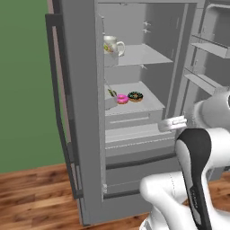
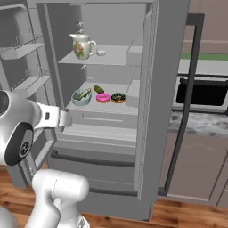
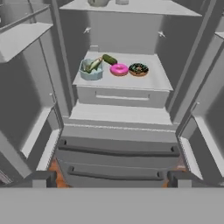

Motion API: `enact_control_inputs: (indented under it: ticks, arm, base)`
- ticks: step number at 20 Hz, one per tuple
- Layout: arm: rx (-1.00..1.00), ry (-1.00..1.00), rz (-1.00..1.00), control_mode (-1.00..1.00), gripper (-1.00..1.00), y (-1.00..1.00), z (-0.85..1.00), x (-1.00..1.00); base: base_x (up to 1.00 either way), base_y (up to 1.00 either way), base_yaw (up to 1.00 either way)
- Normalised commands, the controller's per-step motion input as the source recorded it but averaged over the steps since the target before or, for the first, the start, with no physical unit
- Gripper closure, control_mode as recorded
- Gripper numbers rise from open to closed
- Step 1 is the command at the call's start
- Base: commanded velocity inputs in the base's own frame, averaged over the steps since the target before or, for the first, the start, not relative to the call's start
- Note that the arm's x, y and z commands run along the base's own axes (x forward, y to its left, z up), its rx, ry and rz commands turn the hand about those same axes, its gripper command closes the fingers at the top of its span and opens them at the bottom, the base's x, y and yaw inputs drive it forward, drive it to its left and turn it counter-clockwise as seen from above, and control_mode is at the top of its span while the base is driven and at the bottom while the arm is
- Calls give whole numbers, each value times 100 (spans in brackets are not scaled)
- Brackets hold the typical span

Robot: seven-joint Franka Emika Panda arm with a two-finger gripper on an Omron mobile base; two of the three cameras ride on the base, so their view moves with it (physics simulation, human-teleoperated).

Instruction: Place the tupperware on the second highest shelf of the fridge. Make space for the tupperware among the existing items by rearranging them on the shelves if needed. Close the fridge door when finished.

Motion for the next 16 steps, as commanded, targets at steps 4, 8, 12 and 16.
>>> enact_control_inputs:
  ticks: [4,8,12,16]
  arm:
    - [-23,-1,9,-100,-100,89,-12,-6]
    - [-29,3,10,-100,-100,100,-26,0]
    - [-32,13,8,-100,-100,100,-26,0]
    - [-35,19,4,-100,-100,100,-20,1]
  base:
    - [0,0,0]
    - [0,0,0]
    - [0,0,0]
    - [0,0,0]
